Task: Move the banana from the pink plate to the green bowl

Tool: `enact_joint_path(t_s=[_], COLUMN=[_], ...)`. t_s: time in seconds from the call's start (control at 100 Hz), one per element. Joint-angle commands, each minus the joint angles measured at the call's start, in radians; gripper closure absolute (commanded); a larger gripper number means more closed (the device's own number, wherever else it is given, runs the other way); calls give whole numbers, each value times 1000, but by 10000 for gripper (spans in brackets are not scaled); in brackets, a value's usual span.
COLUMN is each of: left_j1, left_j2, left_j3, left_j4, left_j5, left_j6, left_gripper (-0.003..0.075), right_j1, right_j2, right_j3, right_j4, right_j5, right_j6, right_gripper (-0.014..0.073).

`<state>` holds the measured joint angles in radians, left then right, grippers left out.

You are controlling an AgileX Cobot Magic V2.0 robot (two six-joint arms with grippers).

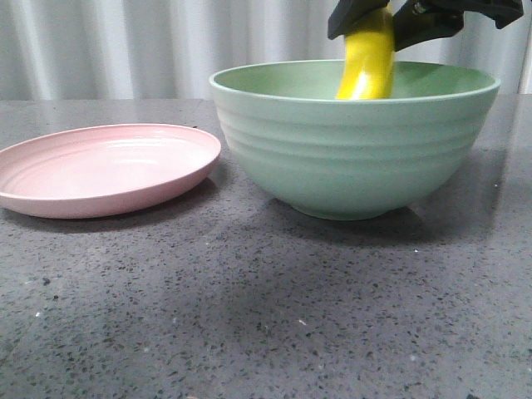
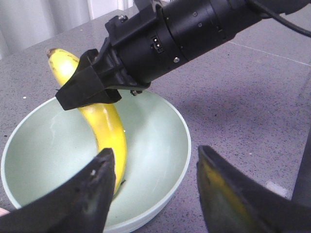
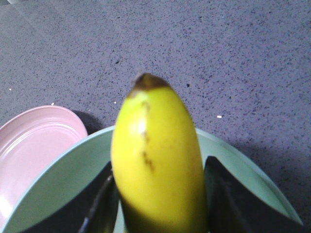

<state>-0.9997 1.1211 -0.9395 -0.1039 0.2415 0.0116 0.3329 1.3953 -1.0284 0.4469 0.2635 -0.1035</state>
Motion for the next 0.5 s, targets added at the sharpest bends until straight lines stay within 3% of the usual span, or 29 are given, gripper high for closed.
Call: enact_joint_path(t_s=[0.0, 0.22, 0.49], left_j1=[-6, -6, -6], left_j2=[-23, -23, -23], left_j3=[-37, -37, -37], left_j4=[-1, -1, -1], left_j5=[-78, -78, -78], left_j6=[2, 2, 2], left_gripper=[367, 367, 367], right_j1=[-5, -5, -5], right_j2=[-28, -39, -88], right_j3=[-33, -33, -33], right_j4=[-17, -44, -72], right_j5=[-72, -78, -86], right_j6=[-10, -10, -10], right_gripper=[284, 121, 113])
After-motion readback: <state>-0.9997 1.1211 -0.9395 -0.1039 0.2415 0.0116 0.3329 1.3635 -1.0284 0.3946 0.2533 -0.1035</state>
